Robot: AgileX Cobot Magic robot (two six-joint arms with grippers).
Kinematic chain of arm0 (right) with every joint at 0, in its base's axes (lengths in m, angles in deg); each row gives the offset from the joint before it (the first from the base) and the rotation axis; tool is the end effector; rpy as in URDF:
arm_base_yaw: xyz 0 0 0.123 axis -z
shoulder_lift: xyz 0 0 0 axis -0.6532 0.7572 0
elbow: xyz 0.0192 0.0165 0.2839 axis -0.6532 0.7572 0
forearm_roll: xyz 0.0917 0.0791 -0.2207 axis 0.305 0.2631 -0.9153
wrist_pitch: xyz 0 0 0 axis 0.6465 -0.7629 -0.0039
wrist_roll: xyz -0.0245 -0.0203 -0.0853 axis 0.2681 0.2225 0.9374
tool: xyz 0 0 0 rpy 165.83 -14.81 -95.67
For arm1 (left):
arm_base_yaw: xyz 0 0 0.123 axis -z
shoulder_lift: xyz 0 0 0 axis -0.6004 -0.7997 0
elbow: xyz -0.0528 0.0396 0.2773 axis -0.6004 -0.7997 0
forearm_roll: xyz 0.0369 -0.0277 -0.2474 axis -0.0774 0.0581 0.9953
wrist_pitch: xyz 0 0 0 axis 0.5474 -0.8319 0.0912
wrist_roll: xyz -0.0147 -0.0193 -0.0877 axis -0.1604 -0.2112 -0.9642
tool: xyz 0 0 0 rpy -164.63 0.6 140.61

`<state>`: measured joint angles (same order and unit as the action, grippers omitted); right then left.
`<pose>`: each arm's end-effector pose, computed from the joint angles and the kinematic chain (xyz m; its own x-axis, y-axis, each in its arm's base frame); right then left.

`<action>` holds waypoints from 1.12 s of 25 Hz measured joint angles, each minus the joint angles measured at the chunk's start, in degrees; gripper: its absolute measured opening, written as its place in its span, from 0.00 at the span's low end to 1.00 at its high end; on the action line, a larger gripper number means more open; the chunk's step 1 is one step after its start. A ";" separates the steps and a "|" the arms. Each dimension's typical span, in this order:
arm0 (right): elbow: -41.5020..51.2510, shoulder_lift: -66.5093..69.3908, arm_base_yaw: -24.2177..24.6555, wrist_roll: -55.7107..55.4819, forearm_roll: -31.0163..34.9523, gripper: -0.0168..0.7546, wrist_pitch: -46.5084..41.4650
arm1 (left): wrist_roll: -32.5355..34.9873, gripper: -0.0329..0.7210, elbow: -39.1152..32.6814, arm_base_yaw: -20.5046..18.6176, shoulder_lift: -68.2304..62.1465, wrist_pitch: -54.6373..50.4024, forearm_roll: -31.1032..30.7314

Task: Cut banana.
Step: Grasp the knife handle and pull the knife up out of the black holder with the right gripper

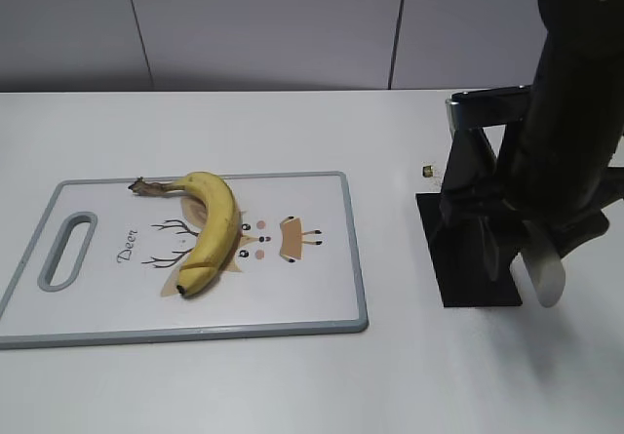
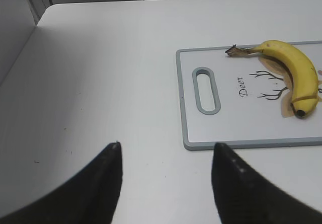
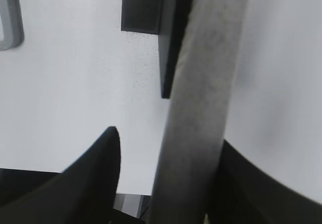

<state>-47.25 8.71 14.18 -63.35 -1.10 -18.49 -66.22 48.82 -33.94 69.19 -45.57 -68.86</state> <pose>0.2683 0.1334 0.2116 -0.9951 -0.0987 0.0024 -0.0988 0.9951 -0.0101 -0.0060 -0.0018 0.2734 -0.4658 0.1155 -0.8773 0.1146 0.9910 0.0697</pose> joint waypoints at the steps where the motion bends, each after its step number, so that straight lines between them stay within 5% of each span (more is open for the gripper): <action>1: 0.00 0.00 0.00 -0.21 -0.05 0.46 0.00 | 0.00 0.77 0.00 0.00 0.00 0.00 0.00; 5: 0.00 0.00 0.06 -1.77 -1.28 0.24 -0.86 | 0.00 0.77 0.00 0.00 0.00 0.00 0.00; 28: -0.04 -5.44 0.11 -4.66 -0.87 0.23 -1.27 | 0.00 0.77 0.00 0.00 0.00 0.00 -0.05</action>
<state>-47.30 3.28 14.29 -68.01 -1.97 -19.76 -66.22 48.82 -33.94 69.19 -45.57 -68.91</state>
